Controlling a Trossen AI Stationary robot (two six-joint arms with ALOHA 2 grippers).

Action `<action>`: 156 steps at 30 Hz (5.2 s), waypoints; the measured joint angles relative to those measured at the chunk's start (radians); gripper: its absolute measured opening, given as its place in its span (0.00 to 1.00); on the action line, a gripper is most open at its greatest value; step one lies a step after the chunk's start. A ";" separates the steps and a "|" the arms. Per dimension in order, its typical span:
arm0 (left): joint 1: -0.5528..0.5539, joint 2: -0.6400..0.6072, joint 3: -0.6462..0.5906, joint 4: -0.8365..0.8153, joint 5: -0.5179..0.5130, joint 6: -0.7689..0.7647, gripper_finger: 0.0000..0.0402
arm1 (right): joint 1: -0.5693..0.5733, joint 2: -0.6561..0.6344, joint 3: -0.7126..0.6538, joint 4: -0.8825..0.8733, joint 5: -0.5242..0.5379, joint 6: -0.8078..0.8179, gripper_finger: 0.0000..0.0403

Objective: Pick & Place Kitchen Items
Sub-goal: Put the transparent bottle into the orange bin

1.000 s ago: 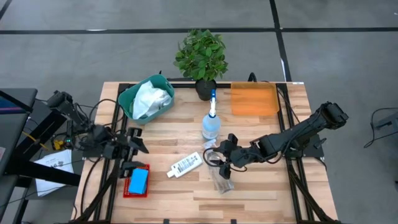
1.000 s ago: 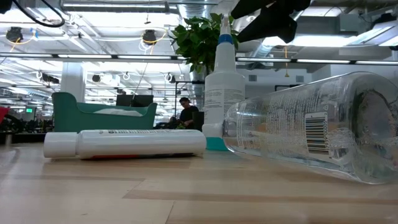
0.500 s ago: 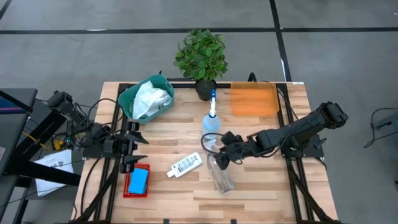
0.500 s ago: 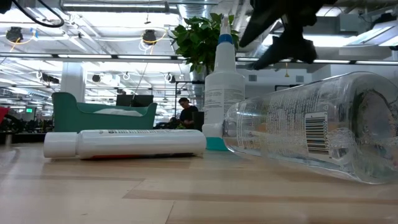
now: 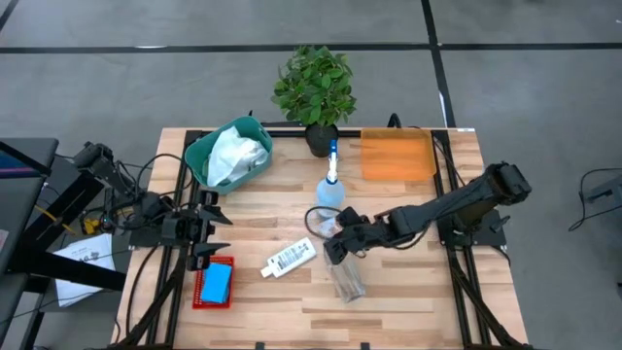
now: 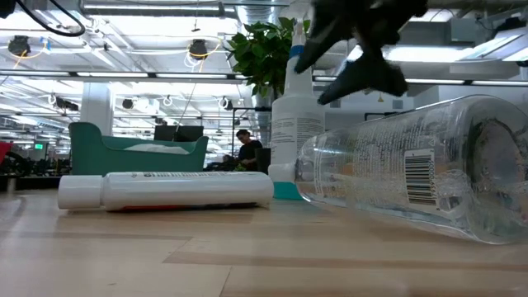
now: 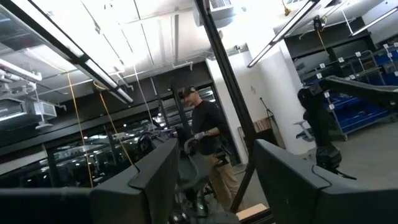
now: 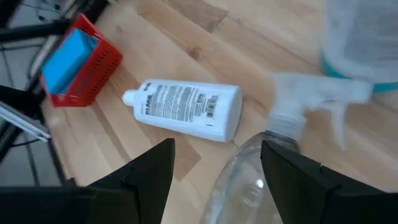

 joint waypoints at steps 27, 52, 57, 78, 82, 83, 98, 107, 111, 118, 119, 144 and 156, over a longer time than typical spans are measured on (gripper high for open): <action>-0.011 0.000 0.000 0.001 0.135 -0.018 0.51 | -0.062 0.445 0.491 -0.599 0.054 0.068 0.66; -0.012 0.000 0.000 0.000 0.136 -0.015 0.51 | -0.072 0.468 0.433 -0.532 0.054 0.085 0.66; -0.012 0.000 0.000 0.000 0.137 -0.015 0.51 | -0.082 0.505 0.432 -0.537 0.047 0.083 0.65; -0.011 0.000 -0.001 -0.001 0.137 -0.015 0.51 | -0.033 0.503 0.458 -0.535 0.051 0.077 0.33; -0.011 0.000 -0.001 0.000 0.137 -0.015 0.51 | 0.017 0.503 0.518 -0.542 0.085 0.045 0.35; -0.011 0.000 -0.001 -0.001 0.137 -0.015 0.51 | 0.030 0.503 0.534 -0.546 0.092 0.039 0.36; -0.011 0.000 -0.001 -0.001 0.135 -0.015 0.51 | 0.190 0.418 0.709 -0.754 0.469 0.049 0.33; -0.011 0.000 -0.001 -0.001 0.135 -0.015 0.51 | 0.237 0.405 0.709 -0.757 0.897 0.080 0.33; -0.011 0.000 -0.001 -0.001 0.135 -0.015 0.51 | 0.255 0.411 0.707 -0.823 0.995 0.170 0.33; -0.011 0.000 -0.001 -0.002 0.135 -0.015 0.51 | 0.302 0.410 0.644 -1.024 1.188 0.528 0.33; -0.011 0.000 -0.001 -0.001 0.136 -0.015 0.51 | 0.307 0.409 0.625 -1.035 1.215 0.571 0.33; -0.011 0.000 -0.001 -0.001 0.135 -0.015 0.51 | 0.320 0.408 0.349 -0.924 1.279 0.756 0.34; -0.011 0.000 -0.001 -0.002 0.135 -0.015 0.51 | 0.274 0.408 0.349 -0.926 1.267 0.737 0.33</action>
